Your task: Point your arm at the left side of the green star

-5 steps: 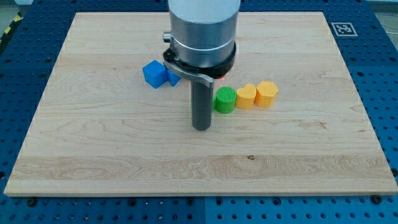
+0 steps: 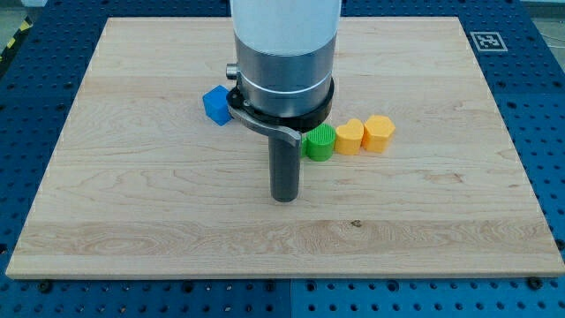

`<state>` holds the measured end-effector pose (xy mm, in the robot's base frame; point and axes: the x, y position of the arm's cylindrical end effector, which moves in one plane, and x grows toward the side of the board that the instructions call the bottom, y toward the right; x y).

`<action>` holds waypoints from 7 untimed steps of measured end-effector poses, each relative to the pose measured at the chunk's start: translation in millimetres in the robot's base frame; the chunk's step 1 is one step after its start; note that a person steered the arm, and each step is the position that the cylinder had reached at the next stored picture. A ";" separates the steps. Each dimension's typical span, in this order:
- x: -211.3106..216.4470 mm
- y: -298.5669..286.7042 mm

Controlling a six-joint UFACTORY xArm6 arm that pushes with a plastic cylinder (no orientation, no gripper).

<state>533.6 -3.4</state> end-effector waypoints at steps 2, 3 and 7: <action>-30.6 -30.5; -30.6 -34.4; -53.9 -28.7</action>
